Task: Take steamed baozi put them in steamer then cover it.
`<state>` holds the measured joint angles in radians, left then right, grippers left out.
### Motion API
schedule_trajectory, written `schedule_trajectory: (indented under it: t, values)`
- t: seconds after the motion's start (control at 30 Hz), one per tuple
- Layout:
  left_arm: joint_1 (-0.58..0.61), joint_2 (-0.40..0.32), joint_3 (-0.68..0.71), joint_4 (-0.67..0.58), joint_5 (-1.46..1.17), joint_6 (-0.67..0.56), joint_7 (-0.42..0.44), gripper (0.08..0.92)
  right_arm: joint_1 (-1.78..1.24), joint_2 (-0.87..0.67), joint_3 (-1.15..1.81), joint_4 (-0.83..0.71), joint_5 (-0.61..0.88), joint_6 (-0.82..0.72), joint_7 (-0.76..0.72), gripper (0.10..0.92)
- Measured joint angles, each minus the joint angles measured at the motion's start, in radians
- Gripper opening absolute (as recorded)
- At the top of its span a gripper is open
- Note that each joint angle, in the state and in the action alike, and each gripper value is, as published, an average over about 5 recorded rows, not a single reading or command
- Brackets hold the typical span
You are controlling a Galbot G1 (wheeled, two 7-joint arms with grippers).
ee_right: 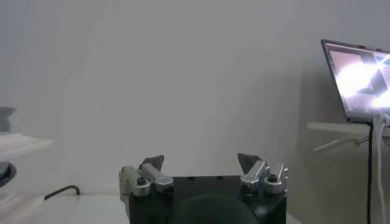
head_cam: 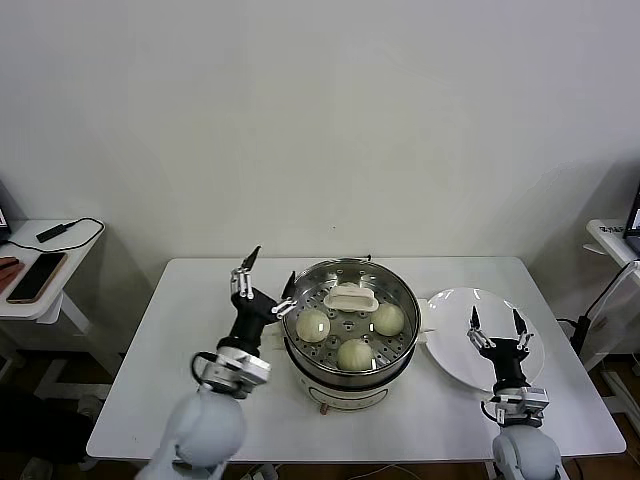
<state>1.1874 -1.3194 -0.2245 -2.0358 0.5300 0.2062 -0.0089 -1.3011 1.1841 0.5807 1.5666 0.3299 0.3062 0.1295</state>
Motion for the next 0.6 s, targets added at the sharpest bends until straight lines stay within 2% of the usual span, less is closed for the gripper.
schedule_trajectory:
  t: [0.3, 0.6]
  values:
    - [-0.001, 0.001, -0.098, 0.178, -0.301, -0.200, -0.023, 0.823, -0.034, -0.010, -0.001, 0.014, 0.025, 0.000, -0.033, 0.823]
    - [0.018, -0.003, -0.133, 0.250, -0.429, -0.279, -0.025, 0.823, -0.064, -0.020, -0.003, 0.027, 0.037, 0.013, -0.046, 0.823]
